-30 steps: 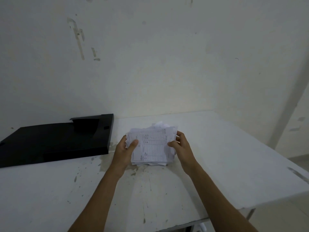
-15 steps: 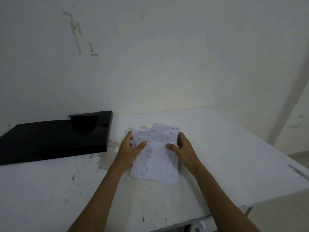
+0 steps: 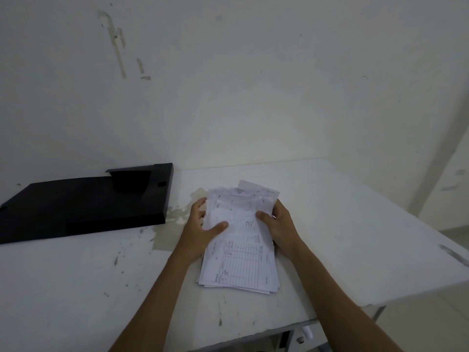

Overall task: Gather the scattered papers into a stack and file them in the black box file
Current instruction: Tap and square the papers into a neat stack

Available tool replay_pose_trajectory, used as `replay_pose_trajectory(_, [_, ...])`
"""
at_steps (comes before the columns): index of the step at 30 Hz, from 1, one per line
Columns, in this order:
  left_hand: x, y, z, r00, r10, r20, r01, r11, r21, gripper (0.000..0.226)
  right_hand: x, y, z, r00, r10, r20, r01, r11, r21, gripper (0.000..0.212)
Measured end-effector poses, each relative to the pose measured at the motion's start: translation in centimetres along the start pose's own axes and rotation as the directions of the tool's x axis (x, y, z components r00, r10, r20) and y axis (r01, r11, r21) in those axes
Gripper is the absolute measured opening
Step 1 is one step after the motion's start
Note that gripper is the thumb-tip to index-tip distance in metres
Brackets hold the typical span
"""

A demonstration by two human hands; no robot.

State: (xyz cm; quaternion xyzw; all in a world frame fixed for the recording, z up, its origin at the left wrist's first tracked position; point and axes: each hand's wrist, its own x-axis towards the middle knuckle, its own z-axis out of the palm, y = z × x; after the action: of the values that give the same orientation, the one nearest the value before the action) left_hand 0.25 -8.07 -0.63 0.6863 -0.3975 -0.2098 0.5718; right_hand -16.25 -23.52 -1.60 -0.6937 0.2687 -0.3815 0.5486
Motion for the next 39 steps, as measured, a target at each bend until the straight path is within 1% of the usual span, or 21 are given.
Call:
replay_pose_trajectory(2, [-0.5, -0.5, -0.1, 0.997, -0.028, 0.069, 0.02, 0.994, 0.106, 0.118, 0.0, 0.2, -0.1, 0.999, 0.032, -0.003, -0.032, 0.999, 0.02, 0.041])
replay_pose_trajectory(3, [-0.7, -0.6, -0.1, 0.994, -0.021, 0.11, 0.003, 0.986, 0.165, 0.127, 0.1, 0.1, -0.2, 0.999, 0.041, 0.002, -0.041, 0.998, 0.037, 0.04])
replay_pose_trajectory(5, [-0.9, -0.5, 0.1, 0.985, 0.014, 0.17, -0.058, 0.965, 0.257, 0.134, 0.1, 0.0, -0.2, 0.998, 0.055, 0.018, -0.056, 0.997, 0.054, 0.04])
replay_pose_trajectory(8, [-1.0, -0.4, 0.3, 0.985, 0.032, 0.171, -0.088, 0.939, 0.334, 0.132, 0.0, -0.3, -0.4, 0.994, 0.096, 0.058, -0.098, 0.994, 0.038, 0.045])
replay_pose_trajectory(9, [-0.9, -0.4, 0.3, 0.986, 0.031, 0.162, -0.086, 0.935, 0.343, 0.131, 0.0, -0.4, -0.6, 0.99, 0.113, 0.088, -0.115, 0.993, 0.018, 0.05])
replay_pose_trajectory(11, [-0.7, -0.5, 0.3, 0.987, 0.035, 0.156, -0.088, 0.931, 0.353, 0.129, 0.0, -0.7, -1.4, 0.973, 0.146, 0.179, -0.136, 0.988, -0.067, 0.07])
replay_pose_trajectory(13, [-0.6, -0.6, 0.3, 0.987, 0.047, 0.157, -0.1, 0.931, 0.352, 0.127, -0.1, -1.0, -2.3, 0.945, 0.183, 0.271, -0.115, 0.962, -0.248, 0.095])
replay_pose_trajectory(14, [-0.6, -0.6, 0.3, 0.987, 0.053, 0.151, -0.104, 0.929, 0.356, 0.126, -0.4, -1.1, -2.6, 0.929, 0.203, 0.309, -0.087, 0.932, -0.352, 0.105])
replay_pose_trajectory(16, [-0.6, -0.6, 0.5, 0.989, 0.052, 0.137, -0.1, 0.925, 0.366, 0.125, -1.2, -0.6, -2.8, 0.915, 0.214, 0.341, -0.019, 0.869, -0.494, 0.12])
replay_pose_trajectory(18, [-0.6, -0.7, 0.5, 0.989, 0.052, 0.135, -0.097, 0.931, 0.351, 0.126, -1.8, 0.3, -2.8, 0.922, 0.187, 0.338, 0.018, 0.852, -0.523, 0.127])
replay_pose_trajectory(21, [-0.6, -0.8, 0.3, 0.99, 0.046, 0.136, -0.084, 0.953, 0.29, 0.125, -1.8, 0.5, -2.6, 0.928, 0.139, 0.345, 0.029, 0.897, -0.441, 0.119])
replay_pose_trajectory(23, [-0.5, -0.8, 0.2, 0.993, 0.031, 0.118, -0.058, 0.971, 0.234, 0.124, -1.4, 0.1, -2.6, 0.932, 0.104, 0.348, 0.055, 0.907, -0.418, 0.111])
replay_pose_trajectory(27, [0.0, 0.2, -0.2, 0.997, 0.076, 0.025, -0.079, 0.988, 0.134, 0.116, -0.5, -1.1, -1.9, 0.939, 0.029, 0.342, 0.09, 0.94, -0.328, 0.084])
replay_pose_trajectory(31, [1.1, 2.3, -0.7, 0.975, 0.195, -0.108, -0.184, 0.977, 0.105, 0.095, 0.5, -2.6, -1.1, 0.966, -0.107, 0.237, 0.173, 0.944, -0.28, 0.059])
replay_pose_trajectory(34, [1.5, 4.1, -0.7, 0.949, 0.259, -0.177, -0.25, 0.966, 0.072, 0.075, 1.0, -4.4, -0.9, 0.968, -0.213, 0.134, 0.244, 0.923, -0.298, 0.047])
replay_pose_trajectory(37, [2.3, 5.4, -0.4, 0.926, 0.308, -0.217, -0.308, 0.951, 0.035, 0.07, 1.5, -5.9, -1.0, 0.957, -0.278, 0.079, 0.289, 0.913, -0.289, 0.04])
replay_pose_trajectory(39, [2.8, 5.9, -0.4, 0.925, 0.315, -0.211, -0.318, 0.948, 0.018, 0.068, 1.7, -6.4, -1.1, 0.956, -0.284, 0.068, 0.291, 0.913, -0.284, 0.039])
